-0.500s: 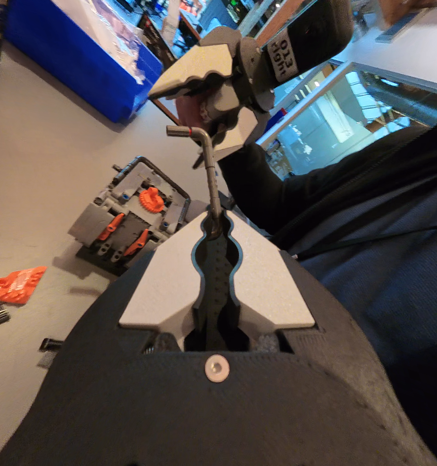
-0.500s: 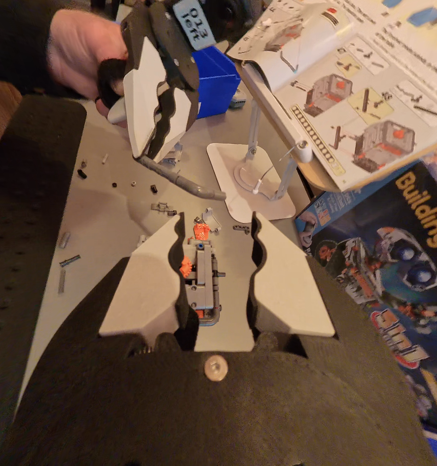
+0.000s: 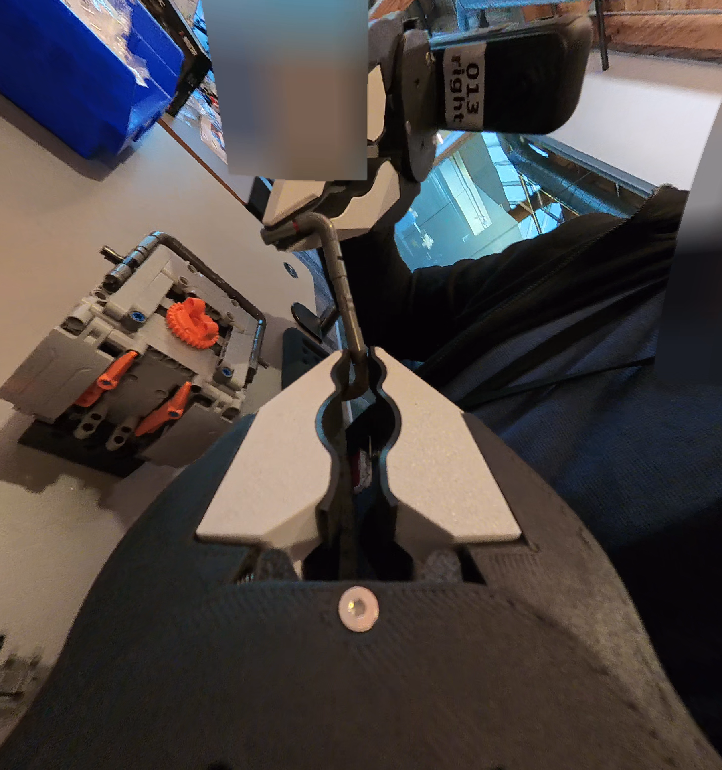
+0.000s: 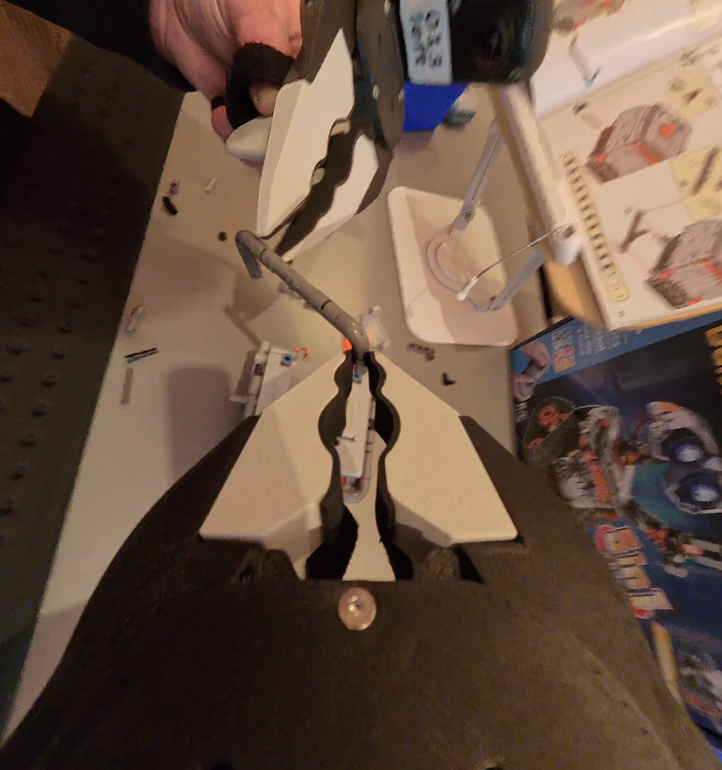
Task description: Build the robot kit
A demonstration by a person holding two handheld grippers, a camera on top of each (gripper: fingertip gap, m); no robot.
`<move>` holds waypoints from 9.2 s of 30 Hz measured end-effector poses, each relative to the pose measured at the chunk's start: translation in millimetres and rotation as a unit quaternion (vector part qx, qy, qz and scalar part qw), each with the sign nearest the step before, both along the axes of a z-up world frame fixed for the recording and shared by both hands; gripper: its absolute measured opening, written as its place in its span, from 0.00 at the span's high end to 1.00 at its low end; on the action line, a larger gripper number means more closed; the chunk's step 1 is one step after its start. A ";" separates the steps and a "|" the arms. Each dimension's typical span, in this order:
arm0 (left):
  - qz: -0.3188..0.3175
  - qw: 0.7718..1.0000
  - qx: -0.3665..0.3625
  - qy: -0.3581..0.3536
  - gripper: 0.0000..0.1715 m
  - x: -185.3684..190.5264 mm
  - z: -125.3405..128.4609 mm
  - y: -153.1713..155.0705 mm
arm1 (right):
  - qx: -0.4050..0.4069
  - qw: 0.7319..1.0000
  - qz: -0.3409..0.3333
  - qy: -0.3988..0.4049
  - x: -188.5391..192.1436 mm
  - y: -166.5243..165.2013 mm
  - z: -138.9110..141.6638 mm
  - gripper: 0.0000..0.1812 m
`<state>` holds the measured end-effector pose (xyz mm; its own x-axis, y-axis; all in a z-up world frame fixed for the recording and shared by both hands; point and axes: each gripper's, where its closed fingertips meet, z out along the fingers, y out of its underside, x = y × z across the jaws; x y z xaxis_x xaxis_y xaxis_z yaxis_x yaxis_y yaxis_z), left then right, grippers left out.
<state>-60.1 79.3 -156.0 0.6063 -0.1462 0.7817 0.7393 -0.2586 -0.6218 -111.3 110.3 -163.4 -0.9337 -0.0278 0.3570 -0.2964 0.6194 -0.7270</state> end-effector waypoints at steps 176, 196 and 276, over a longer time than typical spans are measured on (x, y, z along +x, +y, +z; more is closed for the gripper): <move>0.180 0.978 -0.096 -0.049 0.86 -71.2 -59.6 17.4 | 0.029 0.965 -0.033 -0.259 -33.2 -9.0 -62.6 0.98; 0.122 0.971 -0.192 0.079 0.97 -88.6 -76.2 21.4 | -0.007 0.958 -0.071 -0.278 -43.5 4.1 -59.4 0.89; 0.137 0.981 -0.133 -0.026 0.96 -85.0 -81.3 37.6 | -0.268 0.881 -0.198 -0.337 -33.7 69.7 -60.2 0.98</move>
<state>-145.2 116.9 -237.3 0.5531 0.2299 0.8008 0.8324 -0.1937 -0.5193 -145.0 179.9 -223.6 -0.8374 0.3517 -0.4184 0.4758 0.0924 -0.8747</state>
